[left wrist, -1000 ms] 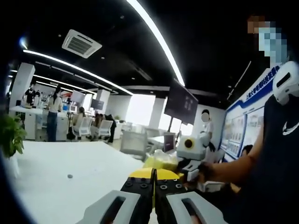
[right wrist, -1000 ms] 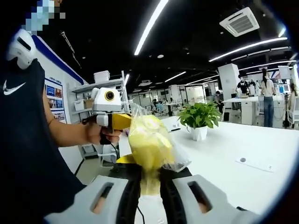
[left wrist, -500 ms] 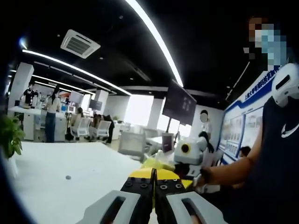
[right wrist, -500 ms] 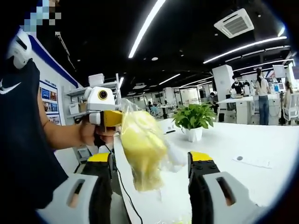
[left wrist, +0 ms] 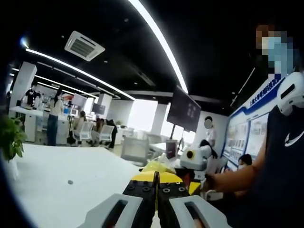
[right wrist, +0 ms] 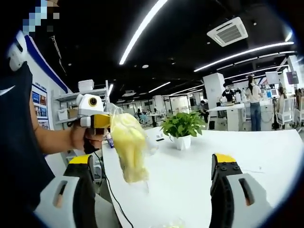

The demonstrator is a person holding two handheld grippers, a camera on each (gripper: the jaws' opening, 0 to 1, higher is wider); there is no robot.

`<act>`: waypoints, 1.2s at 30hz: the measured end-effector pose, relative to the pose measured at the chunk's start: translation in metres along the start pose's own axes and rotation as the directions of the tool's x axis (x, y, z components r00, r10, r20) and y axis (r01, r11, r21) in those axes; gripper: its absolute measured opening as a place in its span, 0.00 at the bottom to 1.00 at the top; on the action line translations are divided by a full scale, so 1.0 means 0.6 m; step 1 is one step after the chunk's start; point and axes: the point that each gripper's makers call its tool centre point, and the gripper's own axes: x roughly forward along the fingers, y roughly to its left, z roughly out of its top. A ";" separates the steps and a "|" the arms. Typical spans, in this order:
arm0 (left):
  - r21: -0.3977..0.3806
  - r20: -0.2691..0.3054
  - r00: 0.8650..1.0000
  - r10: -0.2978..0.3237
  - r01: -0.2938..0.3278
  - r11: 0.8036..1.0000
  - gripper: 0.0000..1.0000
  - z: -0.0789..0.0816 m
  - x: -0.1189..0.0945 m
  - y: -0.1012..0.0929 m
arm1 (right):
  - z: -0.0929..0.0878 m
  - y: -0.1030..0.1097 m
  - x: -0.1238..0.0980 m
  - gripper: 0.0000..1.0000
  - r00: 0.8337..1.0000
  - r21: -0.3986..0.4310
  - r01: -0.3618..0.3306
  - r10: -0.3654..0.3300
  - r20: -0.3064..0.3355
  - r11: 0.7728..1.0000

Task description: Compare the silicone blocks by pressing each to a similar depth, holding the contact briefly, and releasing to observe deformation and rebound differences across the visible hardness samples.

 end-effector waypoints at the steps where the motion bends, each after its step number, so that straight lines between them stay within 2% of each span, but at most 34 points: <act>1: -0.001 0.002 1.000 0.006 -0.006 1.000 0.00 0.001 -0.001 0.003 | 0.001 -0.004 -0.003 0.96 1.000 -0.006 0.011 -0.011 0.002 1.000; 5: -0.041 0.021 0.999 0.031 -0.030 0.999 0.00 -0.001 -0.005 0.021 | -0.008 -0.023 -0.020 0.96 0.998 -0.049 0.064 -0.066 -0.024 0.997; 9: -0.063 0.026 0.999 0.047 -0.045 0.997 0.00 -0.008 -0.006 0.027 | -0.048 -0.043 -0.044 0.96 0.989 -0.084 0.116 -0.123 -0.086 0.990; 12: -0.072 0.026 0.998 0.058 -0.056 0.996 0.00 -0.010 -0.007 0.032 | -0.075 -0.054 -0.064 0.96 0.983 -0.097 0.154 -0.162 -0.091 0.983; 13: -0.074 0.026 0.998 0.060 -0.058 0.996 0.00 -0.011 -0.007 0.033 | -0.094 -0.066 -0.077 0.96 0.972 -0.127 0.190 -0.205 -0.117 0.973; 17: -0.083 0.028 0.997 0.072 -0.069 0.994 0.00 -0.011 -0.008 0.037 | -0.130 -0.081 -0.109 0.96 0.956 -0.114 0.248 -0.262 -0.136 0.962; 23: -0.097 0.023 0.996 0.083 -0.081 0.992 0.00 -0.015 -0.008 0.043 | -0.158 -0.093 -0.155 0.96 0.935 -0.081 0.312 -0.321 -0.147 0.947; 24: -0.100 0.022 0.996 0.087 -0.085 0.991 0.00 -0.017 -0.008 0.048 | -0.169 -0.096 -0.166 0.96 0.926 -0.086 0.331 -0.341 -0.163 0.940; 33: -0.134 0.009 0.994 0.111 -0.108 0.985 0.00 -0.037 -0.007 0.062 | -0.235 -0.096 -0.219 0.96 0.892 -0.064 0.391 -0.395 -0.222 0.918; 36: -0.144 0.011 0.993 0.114 -0.111 0.983 0.00 -0.039 -0.008 0.064 | -0.250 -0.100 -0.233 0.96 0.877 -0.097 0.409 -0.421 -0.231 0.907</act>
